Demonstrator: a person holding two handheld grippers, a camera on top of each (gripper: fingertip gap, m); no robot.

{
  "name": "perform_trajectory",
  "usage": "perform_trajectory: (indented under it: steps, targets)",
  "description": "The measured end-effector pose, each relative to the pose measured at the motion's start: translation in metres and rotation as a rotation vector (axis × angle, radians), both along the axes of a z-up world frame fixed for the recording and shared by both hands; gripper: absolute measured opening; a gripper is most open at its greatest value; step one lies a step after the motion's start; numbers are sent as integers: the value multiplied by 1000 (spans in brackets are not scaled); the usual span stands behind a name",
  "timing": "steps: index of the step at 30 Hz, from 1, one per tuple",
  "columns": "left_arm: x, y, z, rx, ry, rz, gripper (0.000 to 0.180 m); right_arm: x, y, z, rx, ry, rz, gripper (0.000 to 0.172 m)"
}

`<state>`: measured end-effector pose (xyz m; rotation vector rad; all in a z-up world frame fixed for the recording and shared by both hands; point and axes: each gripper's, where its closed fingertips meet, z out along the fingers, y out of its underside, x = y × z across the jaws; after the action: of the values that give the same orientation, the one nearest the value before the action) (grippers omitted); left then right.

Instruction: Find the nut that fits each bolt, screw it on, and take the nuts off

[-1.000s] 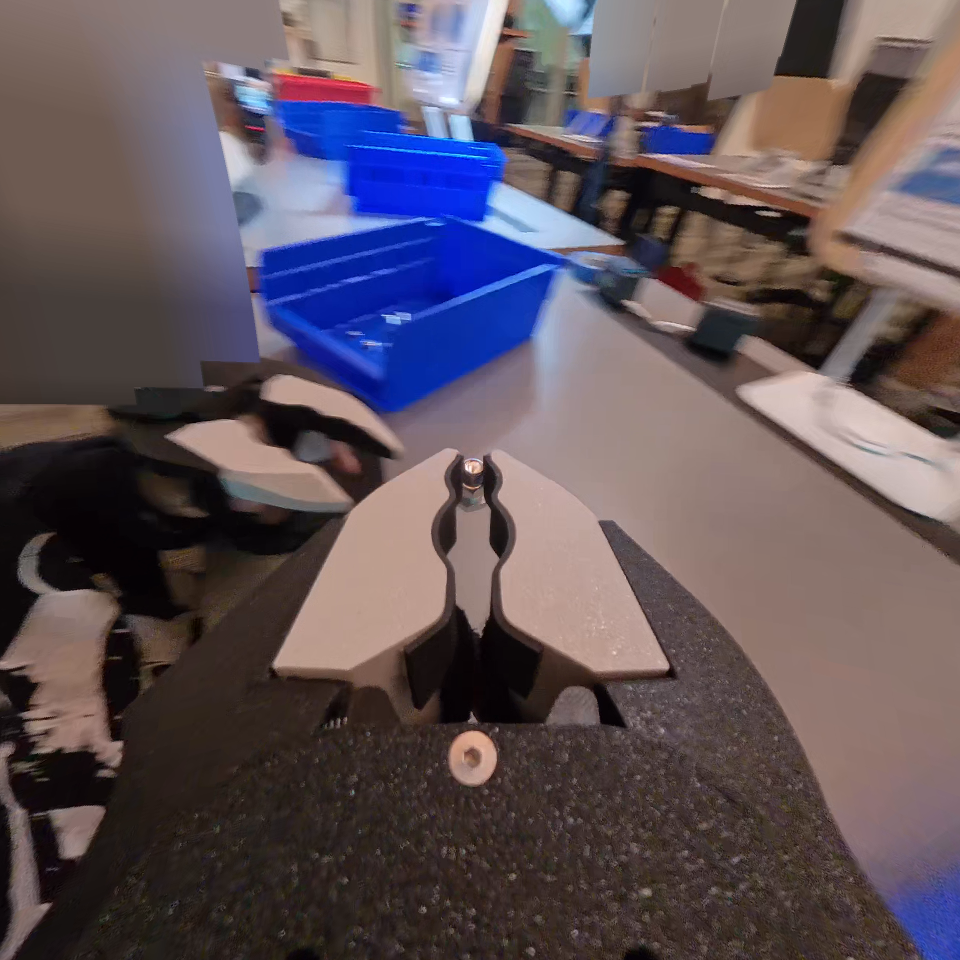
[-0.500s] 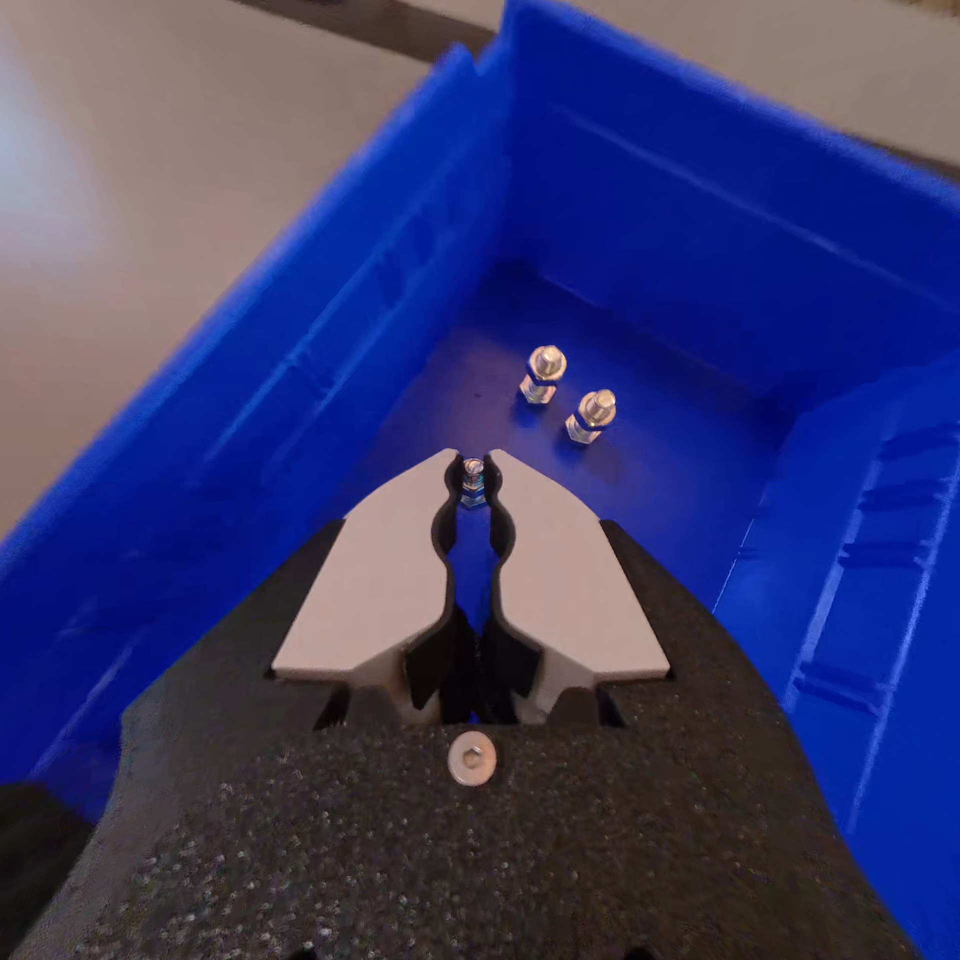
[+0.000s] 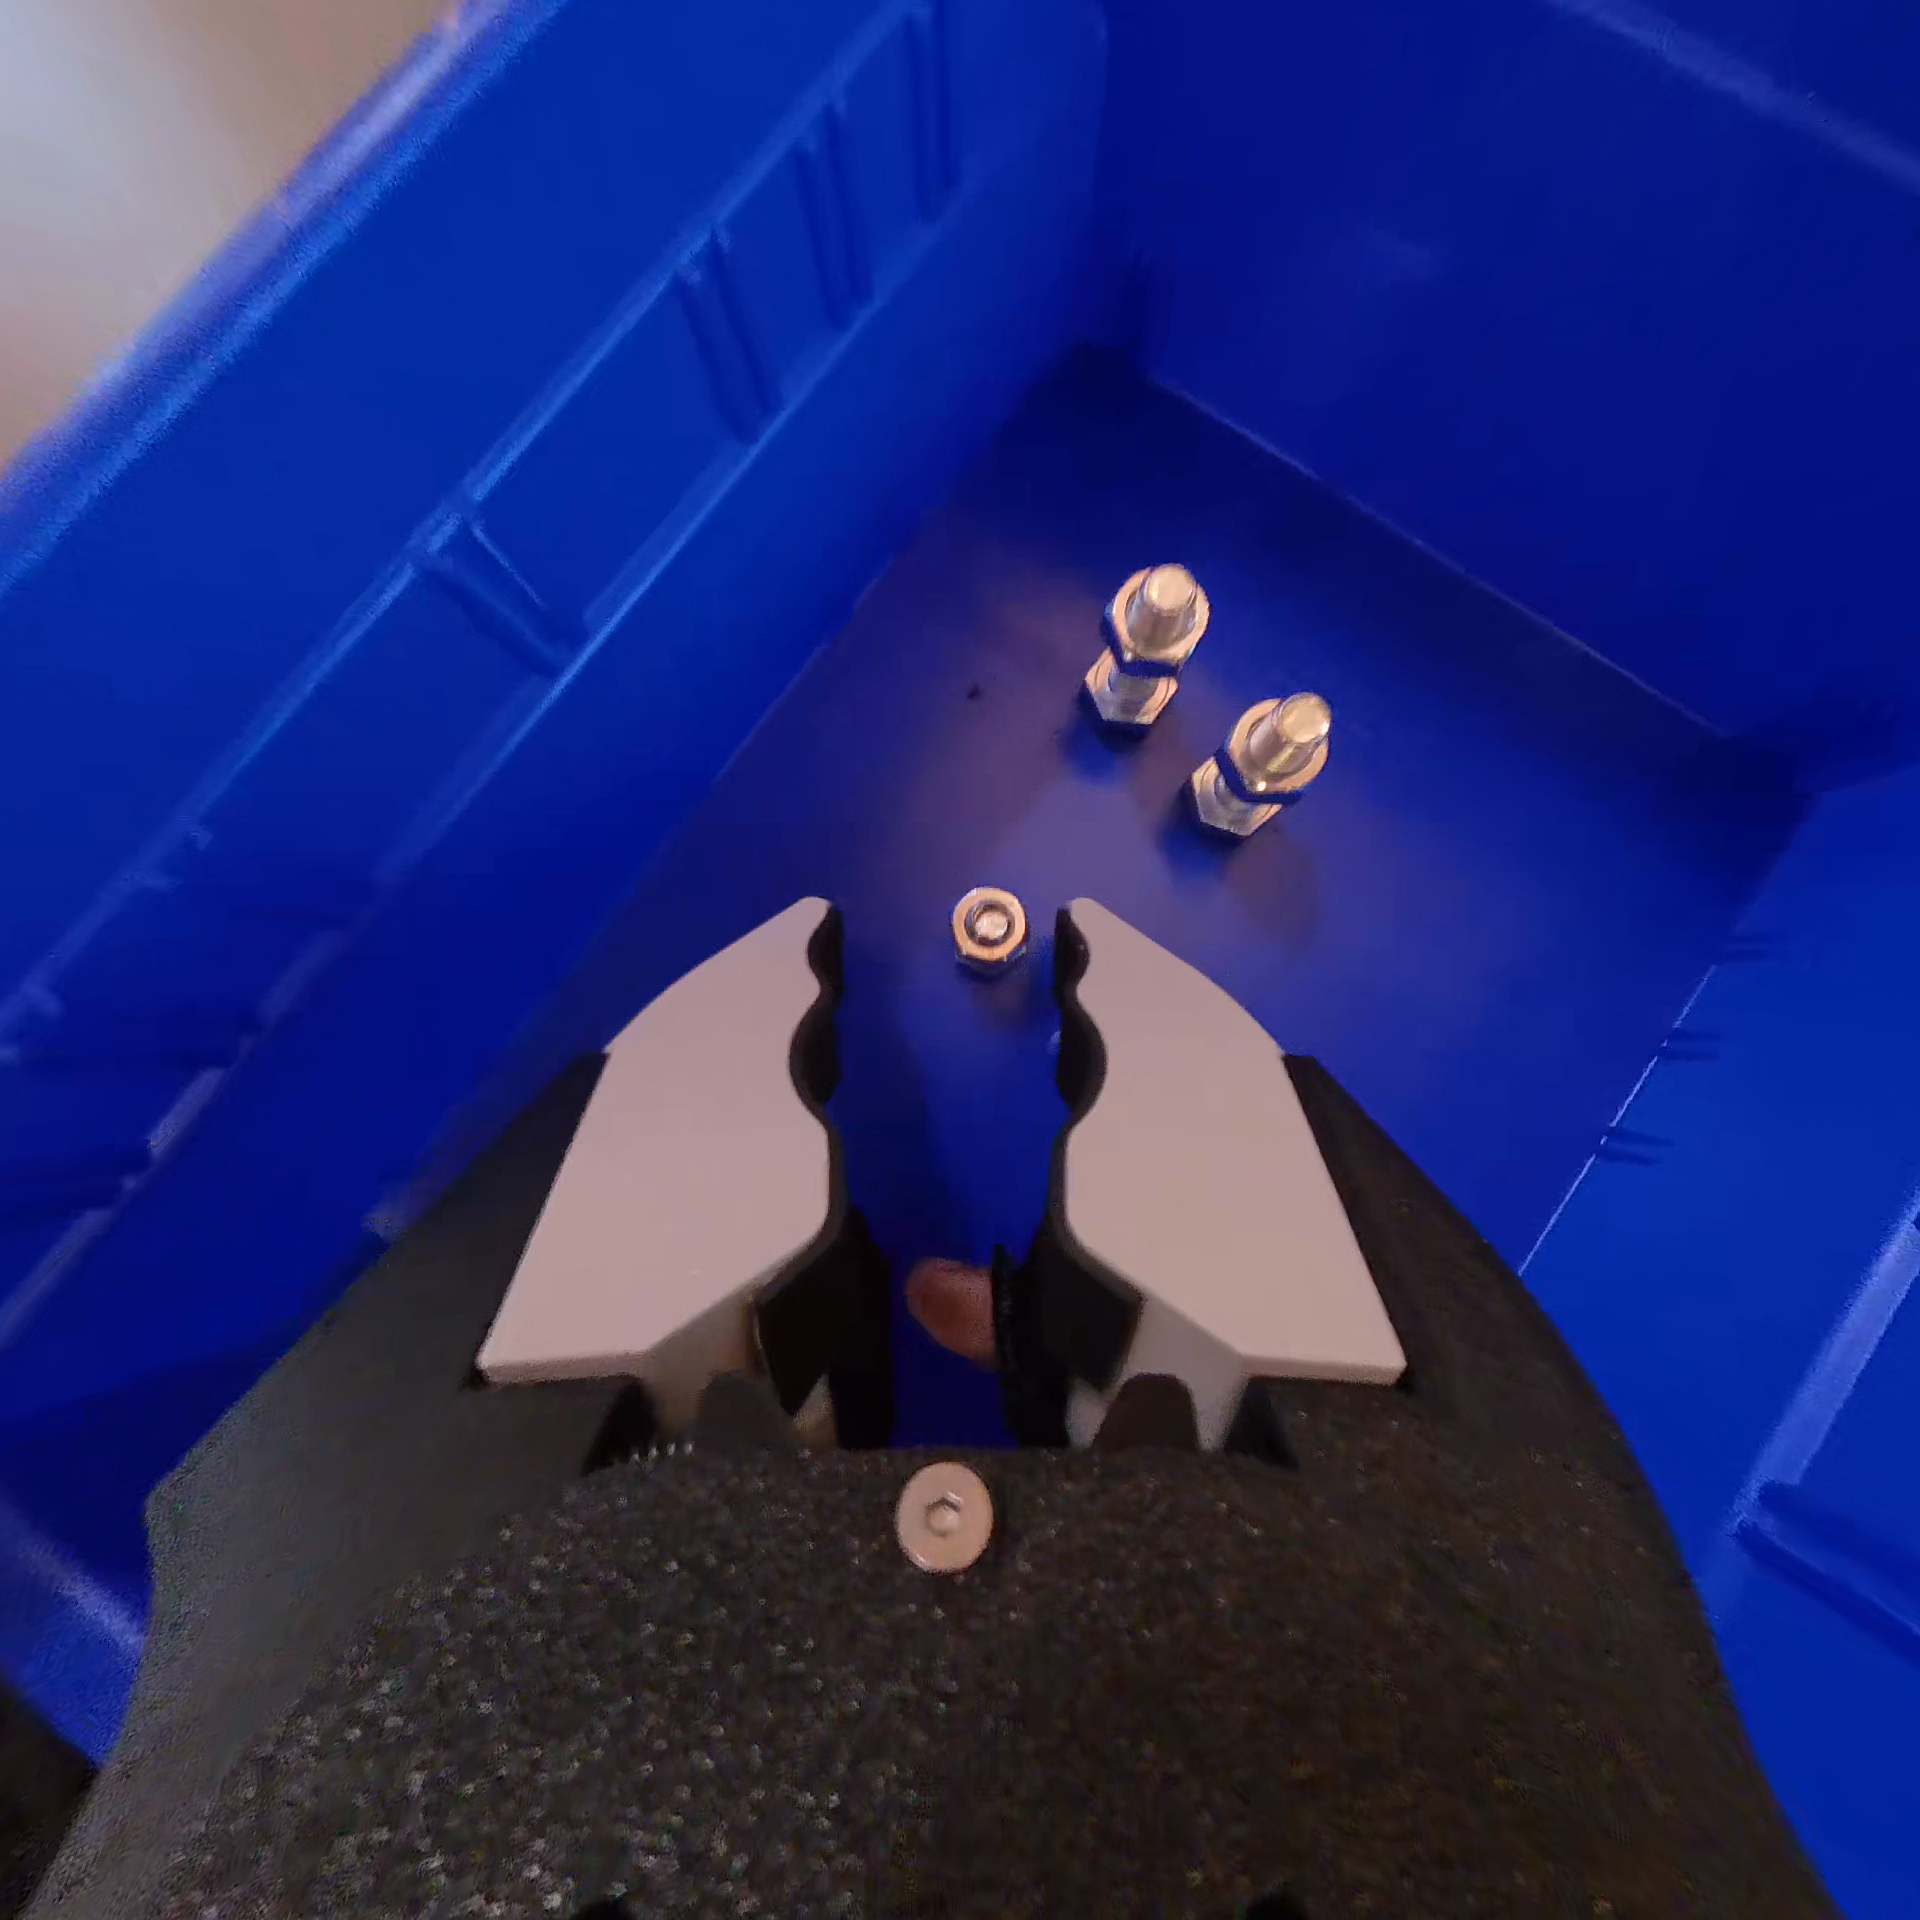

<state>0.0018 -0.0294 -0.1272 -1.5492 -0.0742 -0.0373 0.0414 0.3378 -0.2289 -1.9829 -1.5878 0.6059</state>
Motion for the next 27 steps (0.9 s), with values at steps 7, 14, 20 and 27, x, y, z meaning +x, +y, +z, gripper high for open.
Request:
perform_trajectory:
  steps: [7,14,20,27]
  targets:
    - [0,1,-1,-10,3,3,34,6,-5,-8,43,-35,79,37]
    - [0,1,-1,-10,0,4,33,14,-10,-2,29,-34,83,28]
    - [0,1,-1,-13,3,5,33,7,-9,-3,88,-14,113,36]
    - [0,1,0,-13,1,5,33,13,-20,1,47,-24,122,28]
